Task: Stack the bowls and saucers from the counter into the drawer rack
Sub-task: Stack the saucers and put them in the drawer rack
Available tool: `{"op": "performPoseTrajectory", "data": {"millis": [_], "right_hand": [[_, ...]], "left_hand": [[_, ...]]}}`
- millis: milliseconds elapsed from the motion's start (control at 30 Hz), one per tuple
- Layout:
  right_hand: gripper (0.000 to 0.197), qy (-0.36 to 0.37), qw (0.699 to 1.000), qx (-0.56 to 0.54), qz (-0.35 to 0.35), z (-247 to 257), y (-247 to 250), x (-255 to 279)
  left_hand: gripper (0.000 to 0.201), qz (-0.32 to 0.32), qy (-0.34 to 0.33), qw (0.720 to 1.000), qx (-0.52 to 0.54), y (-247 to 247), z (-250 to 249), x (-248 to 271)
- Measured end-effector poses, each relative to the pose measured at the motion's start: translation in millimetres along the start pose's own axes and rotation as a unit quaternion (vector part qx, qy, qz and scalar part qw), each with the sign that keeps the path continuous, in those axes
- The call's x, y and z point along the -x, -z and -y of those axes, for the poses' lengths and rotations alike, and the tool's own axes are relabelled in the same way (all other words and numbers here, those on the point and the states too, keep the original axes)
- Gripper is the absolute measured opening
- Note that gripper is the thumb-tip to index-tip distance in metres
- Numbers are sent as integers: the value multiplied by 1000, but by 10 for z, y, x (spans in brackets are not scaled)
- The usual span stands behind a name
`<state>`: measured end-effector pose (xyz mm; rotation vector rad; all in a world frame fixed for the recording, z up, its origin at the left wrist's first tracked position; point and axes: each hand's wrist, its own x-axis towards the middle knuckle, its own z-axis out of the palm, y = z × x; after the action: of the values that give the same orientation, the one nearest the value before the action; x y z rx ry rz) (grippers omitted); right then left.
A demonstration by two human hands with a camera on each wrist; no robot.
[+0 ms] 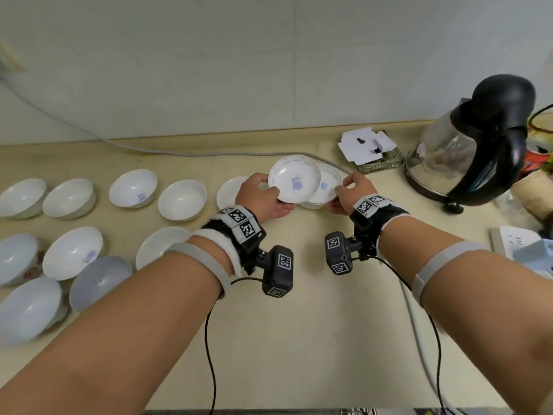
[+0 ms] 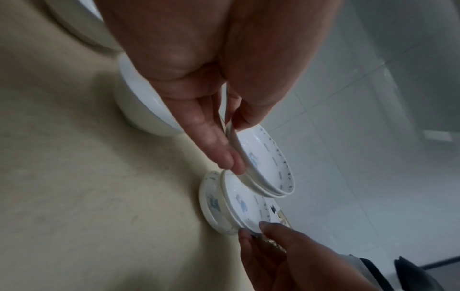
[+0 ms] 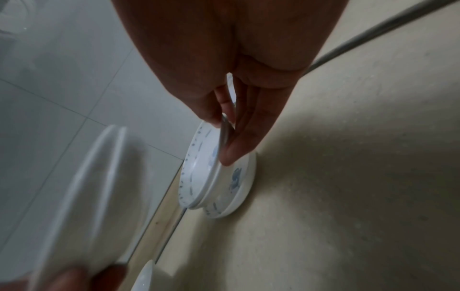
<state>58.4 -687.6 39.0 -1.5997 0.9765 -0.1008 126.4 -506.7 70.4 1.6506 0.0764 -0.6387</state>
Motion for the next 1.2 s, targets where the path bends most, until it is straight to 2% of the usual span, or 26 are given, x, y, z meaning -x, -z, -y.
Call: {"op": "performPoseTrajectory", "data": {"millis": [233,367,500,600,700,767,900,1000,1200], "right_hand": [[9,-9,999,-30,-13,-68,-87,-108],[12,-2,999,-24,-31,-154,-125,-141],[8,3,999,-26,-48,-216,-141,-154],[22,-1,999,-18,-45,-194,-113,-154],[29,-26,999,-35,-7,-155,-94,-155],[29,-41,997,-57,26,-123,-111,-142],[29,-38,997,-61,36,-95,-143,-126],[33,-52,996,-53,42,-119,-98,-54],[22,-46,997,25,57,-184,65,252]], "left_hand": [[31,15,57,998,-18,-357,21,-309],[28,12,63,997,-35,-465,49,-379],[28,-4,57,994,-97,-534,103,-452],[28,-10,33,981,-193,-545,119,-472],[47,-4,17,957,-290,-540,161,-503],[58,-2,15,949,-315,-533,210,-555],[47,7,-32,930,-366,-543,199,-526],[51,-3,-35,948,-316,-532,258,-473],[51,17,-62,968,-243,-380,396,-47]]}}
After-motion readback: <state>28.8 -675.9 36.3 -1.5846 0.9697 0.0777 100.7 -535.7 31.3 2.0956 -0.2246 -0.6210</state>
